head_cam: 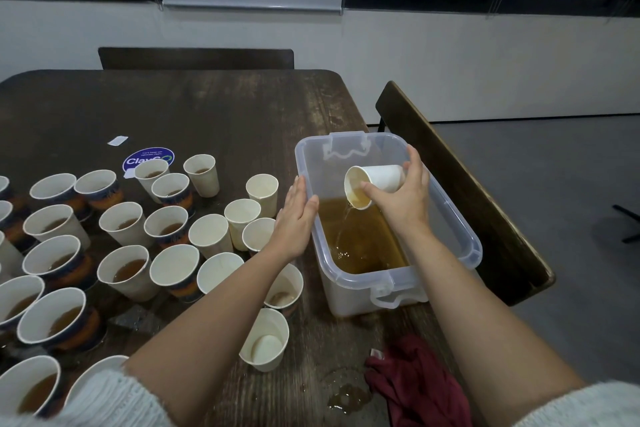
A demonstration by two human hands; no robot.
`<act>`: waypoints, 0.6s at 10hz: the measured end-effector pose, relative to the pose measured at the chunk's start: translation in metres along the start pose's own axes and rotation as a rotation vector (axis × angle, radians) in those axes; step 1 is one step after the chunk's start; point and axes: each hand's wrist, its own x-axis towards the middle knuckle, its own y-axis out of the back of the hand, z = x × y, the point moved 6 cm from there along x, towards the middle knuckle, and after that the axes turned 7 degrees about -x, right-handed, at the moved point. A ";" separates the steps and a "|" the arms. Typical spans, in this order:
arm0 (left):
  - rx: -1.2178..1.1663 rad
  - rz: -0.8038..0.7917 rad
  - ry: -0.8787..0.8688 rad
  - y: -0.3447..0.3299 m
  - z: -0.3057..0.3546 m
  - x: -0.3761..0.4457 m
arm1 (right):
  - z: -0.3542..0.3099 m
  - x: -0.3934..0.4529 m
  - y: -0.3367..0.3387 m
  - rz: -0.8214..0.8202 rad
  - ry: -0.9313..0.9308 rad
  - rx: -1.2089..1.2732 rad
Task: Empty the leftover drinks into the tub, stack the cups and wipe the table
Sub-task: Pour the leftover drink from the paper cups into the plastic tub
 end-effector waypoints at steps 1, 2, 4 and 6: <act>0.000 0.001 -0.002 0.000 0.000 0.000 | -0.001 0.000 0.000 0.004 0.008 -0.005; 0.000 0.001 0.003 0.000 0.001 -0.001 | -0.002 -0.001 0.000 0.006 0.015 -0.004; 0.008 0.001 0.005 0.000 0.001 -0.001 | -0.003 -0.001 0.000 0.007 0.030 -0.013; 0.012 0.001 0.001 0.001 0.001 0.000 | -0.005 -0.002 -0.001 0.010 0.047 -0.028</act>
